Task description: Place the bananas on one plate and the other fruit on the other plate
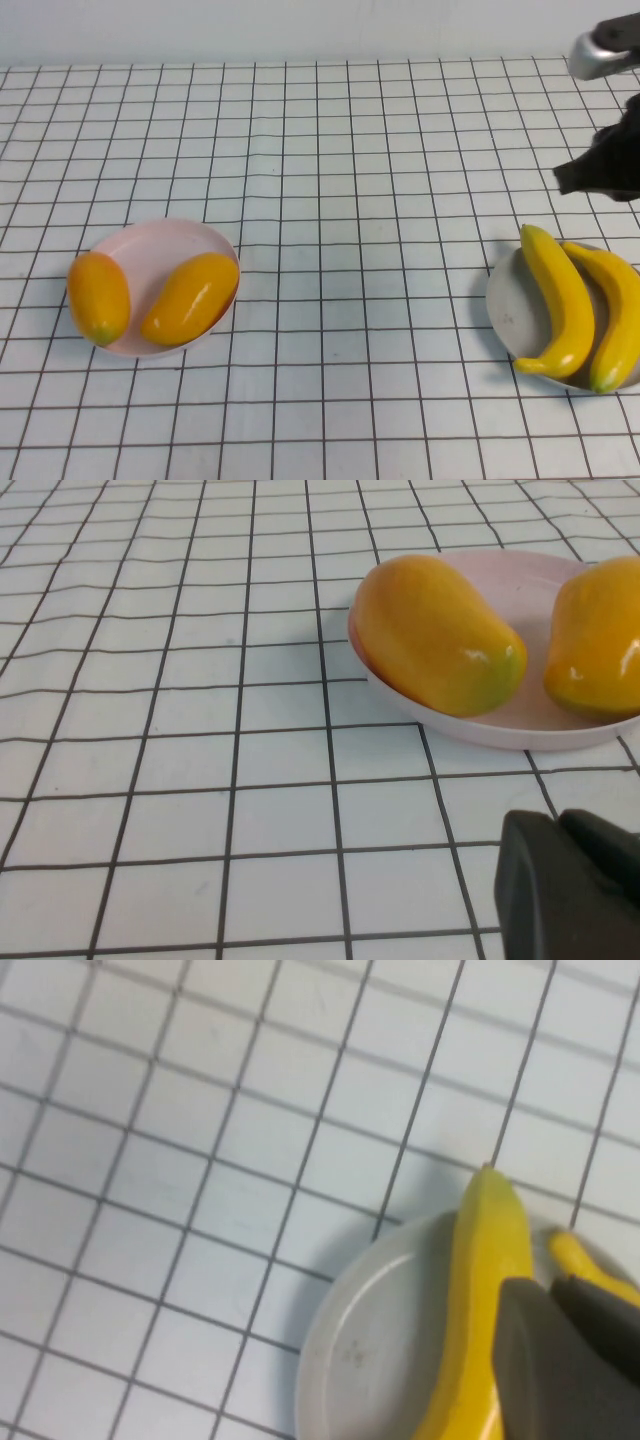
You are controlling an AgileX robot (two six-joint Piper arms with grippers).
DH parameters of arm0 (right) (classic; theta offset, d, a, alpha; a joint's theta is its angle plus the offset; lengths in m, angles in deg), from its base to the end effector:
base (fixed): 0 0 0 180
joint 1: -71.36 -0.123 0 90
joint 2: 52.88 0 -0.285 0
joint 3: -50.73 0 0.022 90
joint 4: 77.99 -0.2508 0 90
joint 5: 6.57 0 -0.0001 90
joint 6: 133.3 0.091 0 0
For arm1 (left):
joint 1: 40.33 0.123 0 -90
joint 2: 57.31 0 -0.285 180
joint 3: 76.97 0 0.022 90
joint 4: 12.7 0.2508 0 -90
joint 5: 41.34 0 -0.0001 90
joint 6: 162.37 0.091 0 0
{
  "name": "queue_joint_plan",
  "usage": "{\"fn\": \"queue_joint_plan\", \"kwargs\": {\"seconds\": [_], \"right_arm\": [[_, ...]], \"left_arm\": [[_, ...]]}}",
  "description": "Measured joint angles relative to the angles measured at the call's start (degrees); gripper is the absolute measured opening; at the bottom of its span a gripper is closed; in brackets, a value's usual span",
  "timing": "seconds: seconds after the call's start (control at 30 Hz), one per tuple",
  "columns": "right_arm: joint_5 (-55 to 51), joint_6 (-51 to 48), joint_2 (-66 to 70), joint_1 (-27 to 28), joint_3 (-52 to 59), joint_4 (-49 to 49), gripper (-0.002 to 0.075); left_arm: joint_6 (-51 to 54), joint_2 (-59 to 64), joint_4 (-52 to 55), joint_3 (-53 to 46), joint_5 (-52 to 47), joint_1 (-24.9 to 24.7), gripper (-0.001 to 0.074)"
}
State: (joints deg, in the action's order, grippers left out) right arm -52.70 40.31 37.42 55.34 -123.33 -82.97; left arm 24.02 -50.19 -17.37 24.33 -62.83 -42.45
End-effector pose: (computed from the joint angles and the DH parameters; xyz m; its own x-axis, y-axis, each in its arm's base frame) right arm 0.2951 0.0907 0.3307 -0.7431 -0.2665 -0.6138 -0.3507 0.9363 0.0181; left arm 0.0524 -0.0047 0.1715 -0.2937 0.0465 -0.9548 0.0760 0.9968 0.0252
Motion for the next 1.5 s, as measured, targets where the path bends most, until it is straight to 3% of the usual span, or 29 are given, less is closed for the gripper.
{"fn": "queue_joint_plan", "kwargs": {"seconds": [0.3,0.8,1.2,1.5], "right_arm": [[20.4,0.0,-31.7,0.0,25.5,-2.4,-0.0014],[27.9,4.6,-74.3,0.6,54.8,2.3,-0.0015],[30.8,18.1,-78.2,1.7,66.2,8.5,-0.0015],[37.3,19.6,-78.5,12.6,72.6,8.5,-0.0015]], "left_arm": [[0.0,0.0,0.0,0.0,0.0,0.0,-0.0003],[0.0,0.0,0.0,0.0,0.0,0.0,-0.0003],[0.0,0.0,0.0,0.0,0.0,0.0,-0.0003],[0.0,0.0,0.0,0.0,0.0,0.0,-0.0003]]}}
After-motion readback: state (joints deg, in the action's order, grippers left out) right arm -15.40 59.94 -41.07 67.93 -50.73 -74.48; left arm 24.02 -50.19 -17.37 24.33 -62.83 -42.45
